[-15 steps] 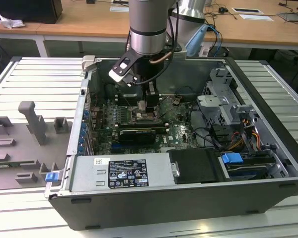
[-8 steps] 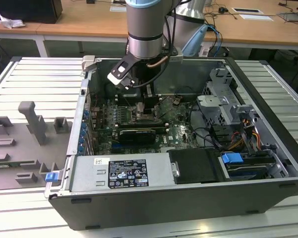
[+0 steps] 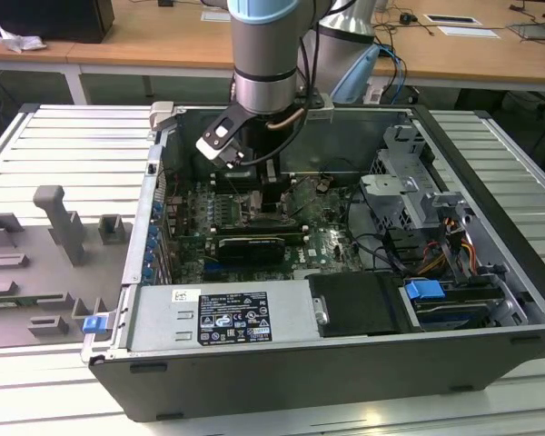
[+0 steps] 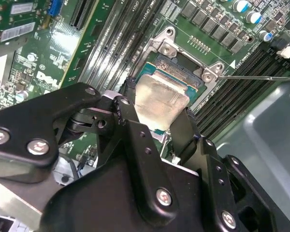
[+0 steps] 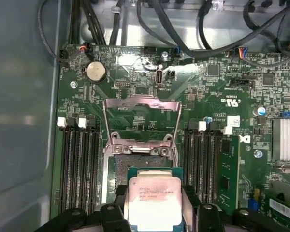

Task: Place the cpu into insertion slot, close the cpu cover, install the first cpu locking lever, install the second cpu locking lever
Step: 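Place the cpu into insertion slot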

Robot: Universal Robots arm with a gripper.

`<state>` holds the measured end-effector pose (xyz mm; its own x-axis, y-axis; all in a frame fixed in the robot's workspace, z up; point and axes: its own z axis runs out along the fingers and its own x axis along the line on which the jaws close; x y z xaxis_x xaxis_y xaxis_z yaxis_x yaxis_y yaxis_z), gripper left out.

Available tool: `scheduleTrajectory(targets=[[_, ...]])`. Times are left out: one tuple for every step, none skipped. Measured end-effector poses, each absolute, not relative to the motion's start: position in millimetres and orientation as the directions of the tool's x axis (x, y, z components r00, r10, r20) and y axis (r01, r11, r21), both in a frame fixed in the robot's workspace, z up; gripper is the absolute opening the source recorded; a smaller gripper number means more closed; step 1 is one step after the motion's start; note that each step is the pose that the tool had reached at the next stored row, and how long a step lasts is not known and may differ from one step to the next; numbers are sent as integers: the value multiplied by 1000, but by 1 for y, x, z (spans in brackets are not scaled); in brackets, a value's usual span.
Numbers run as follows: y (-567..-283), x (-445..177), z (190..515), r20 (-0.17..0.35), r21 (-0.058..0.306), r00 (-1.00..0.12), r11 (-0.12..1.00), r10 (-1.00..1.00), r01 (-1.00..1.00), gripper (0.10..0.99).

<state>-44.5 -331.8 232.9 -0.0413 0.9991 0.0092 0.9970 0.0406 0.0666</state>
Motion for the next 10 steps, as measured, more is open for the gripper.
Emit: scheduleTrajectory(targets=[[-331,-44,232,9,66,-40,39,999,997,529],[-331,-44,231,9,66,-37,36,999,997,529],[-330,-44,230,9,67,-30,30,999,997,529],[-330,-44,229,9,66,-26,25,1000,997,529],[-329,-44,227,9,66,-25,24,1000,998,529],[-329,-44,226,9,67,-24,23,1000,998,529],[-328,-44,225,9,66,-23,23,1000,998,529],[-328,-44,223,9,66,-23,23,1000,998,529],[-327,-45,220,9,67,-23,23,1000,998,529],[-327,-45,218,9,66,-22,22,1000,998,529]])
